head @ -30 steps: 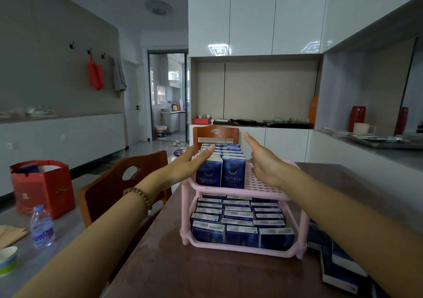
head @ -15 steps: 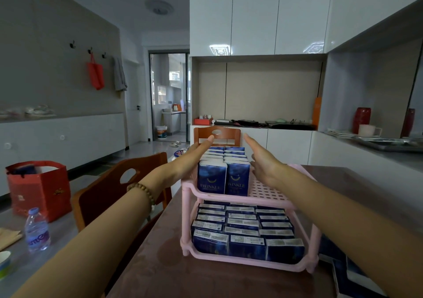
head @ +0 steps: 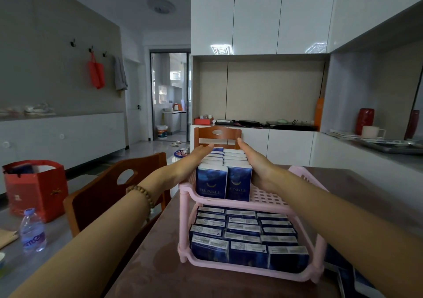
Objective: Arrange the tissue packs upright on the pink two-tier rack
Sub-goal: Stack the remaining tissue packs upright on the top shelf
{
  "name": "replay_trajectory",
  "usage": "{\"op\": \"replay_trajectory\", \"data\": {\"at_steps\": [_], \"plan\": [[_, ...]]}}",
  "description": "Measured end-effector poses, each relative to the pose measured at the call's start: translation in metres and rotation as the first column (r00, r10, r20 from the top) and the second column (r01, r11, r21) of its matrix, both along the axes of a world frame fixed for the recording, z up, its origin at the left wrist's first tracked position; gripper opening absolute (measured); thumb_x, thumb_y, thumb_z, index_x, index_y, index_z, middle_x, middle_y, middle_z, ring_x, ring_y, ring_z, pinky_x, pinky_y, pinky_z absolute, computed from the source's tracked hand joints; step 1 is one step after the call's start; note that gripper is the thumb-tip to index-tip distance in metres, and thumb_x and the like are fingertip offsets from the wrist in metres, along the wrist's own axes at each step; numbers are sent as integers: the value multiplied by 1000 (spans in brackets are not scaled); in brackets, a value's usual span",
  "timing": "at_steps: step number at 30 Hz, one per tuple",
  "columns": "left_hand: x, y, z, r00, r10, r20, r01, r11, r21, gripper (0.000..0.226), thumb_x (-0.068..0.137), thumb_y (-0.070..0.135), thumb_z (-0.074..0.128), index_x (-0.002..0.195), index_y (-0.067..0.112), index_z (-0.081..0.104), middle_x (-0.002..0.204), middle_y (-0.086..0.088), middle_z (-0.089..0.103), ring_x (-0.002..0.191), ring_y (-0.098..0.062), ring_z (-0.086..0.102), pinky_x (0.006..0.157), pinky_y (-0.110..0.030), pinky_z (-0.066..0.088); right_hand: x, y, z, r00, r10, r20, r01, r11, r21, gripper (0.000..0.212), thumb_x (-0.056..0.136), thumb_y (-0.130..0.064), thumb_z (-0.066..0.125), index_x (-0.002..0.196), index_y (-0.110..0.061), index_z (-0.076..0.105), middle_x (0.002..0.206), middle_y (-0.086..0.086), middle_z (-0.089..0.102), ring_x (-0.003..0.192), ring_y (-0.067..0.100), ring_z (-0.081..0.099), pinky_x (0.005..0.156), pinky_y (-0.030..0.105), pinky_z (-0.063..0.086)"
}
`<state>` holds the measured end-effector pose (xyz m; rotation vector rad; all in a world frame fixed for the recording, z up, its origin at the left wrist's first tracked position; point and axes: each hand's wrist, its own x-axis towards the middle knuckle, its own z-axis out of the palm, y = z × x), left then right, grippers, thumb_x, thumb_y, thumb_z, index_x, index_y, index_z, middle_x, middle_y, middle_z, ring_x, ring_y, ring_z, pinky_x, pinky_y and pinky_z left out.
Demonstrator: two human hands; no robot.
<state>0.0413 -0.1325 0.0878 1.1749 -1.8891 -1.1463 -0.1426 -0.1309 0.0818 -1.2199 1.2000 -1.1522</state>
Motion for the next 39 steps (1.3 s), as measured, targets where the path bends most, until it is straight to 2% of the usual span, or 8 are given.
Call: {"op": "replay_trajectory", "data": {"at_steps": [8, 13, 20, 24, 28, 32, 34, 39], "plan": [[-1, 17, 8, 996, 48, 75, -42, 996, -83, 64, 93, 58, 26, 146, 21, 27, 152, -4, 32, 136, -25, 36, 115, -42, 23, -7, 12, 9, 996, 26, -90, -32, 997, -71, 60, 86, -67, 38, 124, -23, 53, 129, 4, 58, 124, 22, 48, 113, 46, 28], [-7, 43, 19, 975, 144, 167, -91, 953, -287, 67, 95, 54, 25, 150, 20, 10, 159, -2, 13, 145, -24, 16, 116, -42, 13, -9, 42, 20, 947, -48, -318, -3, 988, -157, 67, 92, -62, 25, 146, -23, 19, 155, 3, 23, 142, 22, 21, 116, 45, 15], [-36, 84, 7, 846, 254, 469, 111, 776, -620, 67, 93, 59, 25, 150, 26, 8, 160, 1, 8, 147, -18, 2, 119, -45, 1, -56, 102, 22, 717, -205, -666, -103, 914, -393, 56, 95, -52, 28, 145, -28, 23, 156, -3, 17, 142, 17, 20, 111, 34, 18], [-70, 106, -6, 799, 264, 540, 232, 693, -683, 71, 93, 59, 25, 151, 26, 2, 160, 3, 0, 147, -15, -7, 119, -43, -6, -106, 147, 8, 548, -233, -803, -150, 917, -369, 54, 95, -45, 36, 145, -28, 23, 156, -6, 14, 143, 12, 11, 113, 29, 10], [-113, 130, -24, 805, 210, 555, 325, 627, -708, 70, 94, 56, 26, 151, 22, 5, 160, 2, 1, 147, -15, -5, 119, -39, -7, -161, 193, -21, 410, -217, -886, -81, 959, -273, 72, 83, -62, 40, 146, -35, 19, 157, -13, 6, 145, 12, 6, 118, 37, 11], [-155, 149, -50, 853, 56, 519, 405, 557, -725, 68, 95, 53, 34, 150, 20, 14, 159, 2, 9, 147, -13, 2, 114, -25, -6, -207, 226, -54, 480, -84, -873, 48, 996, -69, 71, 83, -62, 43, 145, -40, 18, 156, -19, -3, 145, 10, 3, 114, 32, 10], [-176, 157, -64, 854, -19, 520, 446, 542, -712, 64, 95, 50, 36, 149, 19, 20, 159, 2, 13, 146, -12, 4, 117, -28, -2, -225, 236, -71, 499, -67, -864, 95, 995, -23, 78, 78, -67, 40, 146, -38, 16, 157, -16, -3, 145, 12, 4, 115, 36, 12], [-219, 167, -106, 816, -132, 562, 538, 529, -656, 56, 97, 42, 41, 146, 18, 29, 155, 1, 26, 145, -16, 14, 117, -27, 7, -243, 251, -104, 625, -80, -776, 110, 994, -14, 64, 85, -58, 42, 142, -33, 25, 143, -15, 25, 135, 9, 26, 109, 23, 22]]}}
